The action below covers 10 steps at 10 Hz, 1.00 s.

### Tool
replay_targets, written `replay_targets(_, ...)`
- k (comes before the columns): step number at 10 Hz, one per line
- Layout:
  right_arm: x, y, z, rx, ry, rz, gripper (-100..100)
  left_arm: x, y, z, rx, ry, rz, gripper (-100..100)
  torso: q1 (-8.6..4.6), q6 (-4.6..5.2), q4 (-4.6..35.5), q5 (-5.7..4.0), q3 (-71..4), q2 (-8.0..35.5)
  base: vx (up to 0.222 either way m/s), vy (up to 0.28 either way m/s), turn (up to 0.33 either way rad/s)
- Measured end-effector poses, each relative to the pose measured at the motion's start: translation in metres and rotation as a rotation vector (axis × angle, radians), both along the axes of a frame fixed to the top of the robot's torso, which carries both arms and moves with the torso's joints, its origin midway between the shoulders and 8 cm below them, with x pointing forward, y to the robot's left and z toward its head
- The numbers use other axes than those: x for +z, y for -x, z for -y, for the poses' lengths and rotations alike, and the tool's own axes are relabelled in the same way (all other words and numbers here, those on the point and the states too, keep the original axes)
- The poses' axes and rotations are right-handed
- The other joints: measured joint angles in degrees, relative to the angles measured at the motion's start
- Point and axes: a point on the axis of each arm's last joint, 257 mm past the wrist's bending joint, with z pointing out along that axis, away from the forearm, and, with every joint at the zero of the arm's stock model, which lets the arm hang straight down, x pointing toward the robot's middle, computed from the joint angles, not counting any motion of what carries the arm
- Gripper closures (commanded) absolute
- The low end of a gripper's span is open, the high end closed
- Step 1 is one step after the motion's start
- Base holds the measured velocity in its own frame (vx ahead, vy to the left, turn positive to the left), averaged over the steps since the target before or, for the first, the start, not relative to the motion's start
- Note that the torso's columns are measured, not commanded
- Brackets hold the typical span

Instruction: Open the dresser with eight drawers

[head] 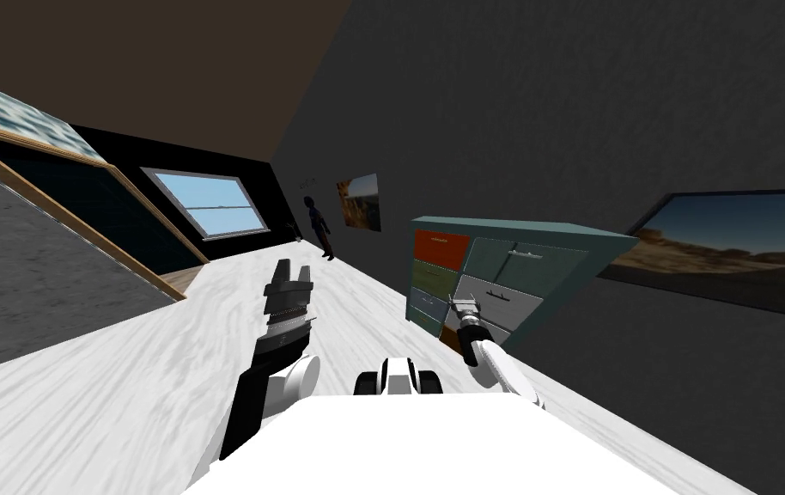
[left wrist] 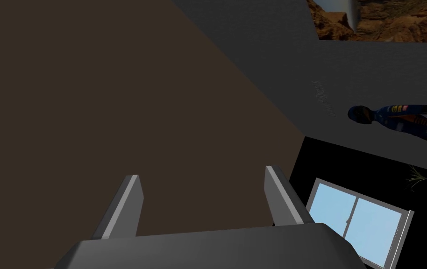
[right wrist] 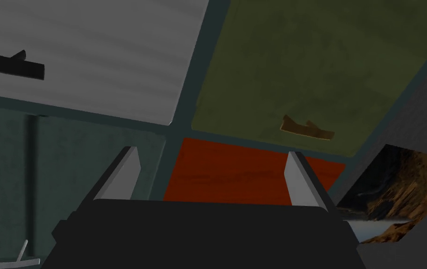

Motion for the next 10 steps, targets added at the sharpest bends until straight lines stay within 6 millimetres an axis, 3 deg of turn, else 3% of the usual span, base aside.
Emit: replay_targets(10,-0.026,0.008,0.026,-0.123,0.397,-0.159,-100,0.0,0.0,0.0,0.0,0.0,0.0,0,-0.01,0.01,0.0,0.0,0.0,-0.01,0.048,0.014,0.056)
